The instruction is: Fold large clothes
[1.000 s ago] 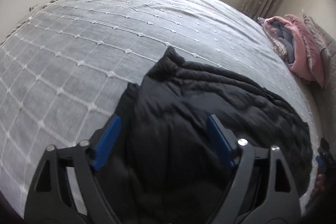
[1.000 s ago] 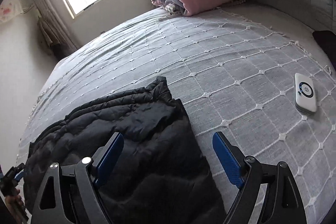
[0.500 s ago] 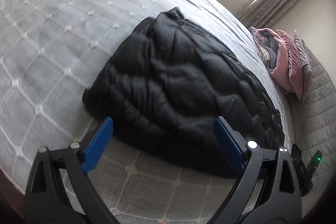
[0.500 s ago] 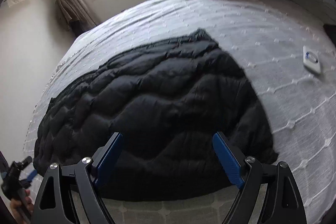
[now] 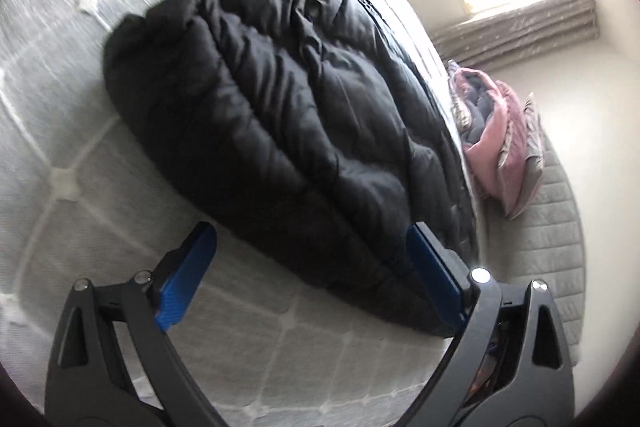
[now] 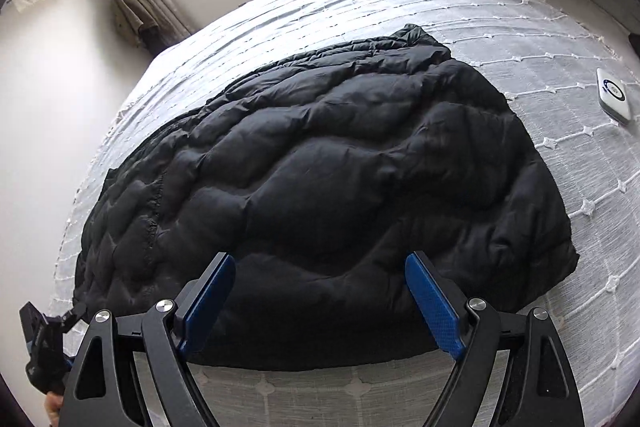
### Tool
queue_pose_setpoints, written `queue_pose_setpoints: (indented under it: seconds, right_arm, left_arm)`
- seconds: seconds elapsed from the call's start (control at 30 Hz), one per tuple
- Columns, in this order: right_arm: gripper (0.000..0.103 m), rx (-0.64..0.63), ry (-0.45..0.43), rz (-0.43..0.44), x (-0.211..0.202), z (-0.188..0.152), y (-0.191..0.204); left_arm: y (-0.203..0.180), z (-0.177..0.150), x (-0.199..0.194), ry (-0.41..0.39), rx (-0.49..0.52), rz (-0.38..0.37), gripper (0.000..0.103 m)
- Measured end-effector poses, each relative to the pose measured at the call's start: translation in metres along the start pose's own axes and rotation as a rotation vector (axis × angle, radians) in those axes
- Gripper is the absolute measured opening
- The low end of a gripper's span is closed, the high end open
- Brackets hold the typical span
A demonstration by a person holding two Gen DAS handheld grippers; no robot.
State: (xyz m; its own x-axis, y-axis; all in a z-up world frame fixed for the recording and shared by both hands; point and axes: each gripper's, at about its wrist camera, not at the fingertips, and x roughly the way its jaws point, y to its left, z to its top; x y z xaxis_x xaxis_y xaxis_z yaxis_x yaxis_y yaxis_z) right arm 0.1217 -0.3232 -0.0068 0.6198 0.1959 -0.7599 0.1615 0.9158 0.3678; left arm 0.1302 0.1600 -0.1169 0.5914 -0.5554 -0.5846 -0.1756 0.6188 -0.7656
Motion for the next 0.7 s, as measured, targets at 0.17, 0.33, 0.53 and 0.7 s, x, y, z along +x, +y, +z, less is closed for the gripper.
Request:
queue_pose_setpoints:
  seconds: [0.17,0.33,0.53,0.7]
  right_arm:
    - [0.088,0.001,-0.003,0.008,0.002,0.0,0.003]
    - [0.088,-0.001,-0.011,0.022,0.003,0.0,0.006]
    - [0.088,-0.06,-0.058,0.027,-0.003,-0.001,0.016]
    - [0.088,-0.095,-0.079,0.024,0.0,-0.005,0.028]
  left_arm:
    - [0.0,0.004,0.018,-0.016,-0.053,-0.087,0.095]
    - [-0.007,0.012,0.029,-0.088,-0.076,-0.103,0.094]
    - [-0.009,0.025,0.041,-0.176,-0.098,-0.075,0.07]
    - [-0.003,0.04,0.048,-0.19,-0.123,-0.095,0.044]
